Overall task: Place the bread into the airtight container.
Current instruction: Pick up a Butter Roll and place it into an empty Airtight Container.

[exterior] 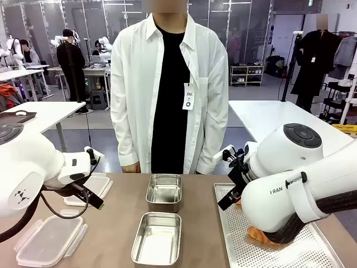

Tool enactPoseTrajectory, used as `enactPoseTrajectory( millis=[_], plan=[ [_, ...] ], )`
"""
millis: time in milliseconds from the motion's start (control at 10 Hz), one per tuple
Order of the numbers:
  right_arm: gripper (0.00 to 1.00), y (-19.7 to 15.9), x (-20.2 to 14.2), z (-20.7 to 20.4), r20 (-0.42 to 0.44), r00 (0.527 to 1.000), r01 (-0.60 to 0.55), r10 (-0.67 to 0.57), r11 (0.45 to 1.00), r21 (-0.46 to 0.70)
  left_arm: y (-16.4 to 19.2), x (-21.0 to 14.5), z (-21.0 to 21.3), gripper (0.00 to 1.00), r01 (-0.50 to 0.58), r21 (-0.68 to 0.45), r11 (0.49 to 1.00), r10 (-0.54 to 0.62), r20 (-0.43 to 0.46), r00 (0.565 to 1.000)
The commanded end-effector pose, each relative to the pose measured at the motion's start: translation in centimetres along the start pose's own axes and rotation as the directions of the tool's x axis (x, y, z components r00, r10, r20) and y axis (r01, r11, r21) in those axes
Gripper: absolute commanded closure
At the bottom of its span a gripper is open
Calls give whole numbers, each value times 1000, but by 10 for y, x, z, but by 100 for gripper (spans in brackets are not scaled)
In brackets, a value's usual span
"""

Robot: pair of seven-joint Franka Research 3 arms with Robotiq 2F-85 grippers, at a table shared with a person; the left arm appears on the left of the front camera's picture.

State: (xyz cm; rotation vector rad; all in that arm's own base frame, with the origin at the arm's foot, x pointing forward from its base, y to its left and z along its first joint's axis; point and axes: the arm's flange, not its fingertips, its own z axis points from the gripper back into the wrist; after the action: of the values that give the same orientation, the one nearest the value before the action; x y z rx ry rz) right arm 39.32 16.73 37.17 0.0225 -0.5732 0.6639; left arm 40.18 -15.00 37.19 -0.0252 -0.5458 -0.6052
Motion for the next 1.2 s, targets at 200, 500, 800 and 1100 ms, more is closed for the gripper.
enactPoseTrajectory(
  millis=[200, 500, 800, 1100],
  plan=[
    [0, 0, 0, 0, 0, 1000, 0, 0, 1000, 0, 0, 0, 0, 0, 0, 0, 1000, 0, 0, 1000],
    [0, 0, 0, 0, 0, 1000, 0, 0, 1000, 0, 0, 0, 0, 0, 0, 0, 1000, 0, 0, 1000],
    [0, 0, 0, 0, 0, 1000, 0, 0, 1000, 0, 0, 0, 0, 0, 0, 0, 1000, 0, 0, 1000],
    [0, -15, 34, 48, 15, 1000, 26, -25, 999, -36, 23, 26, 40, 0, -22, -106, 994, 18, -39, 999]
  ],
)
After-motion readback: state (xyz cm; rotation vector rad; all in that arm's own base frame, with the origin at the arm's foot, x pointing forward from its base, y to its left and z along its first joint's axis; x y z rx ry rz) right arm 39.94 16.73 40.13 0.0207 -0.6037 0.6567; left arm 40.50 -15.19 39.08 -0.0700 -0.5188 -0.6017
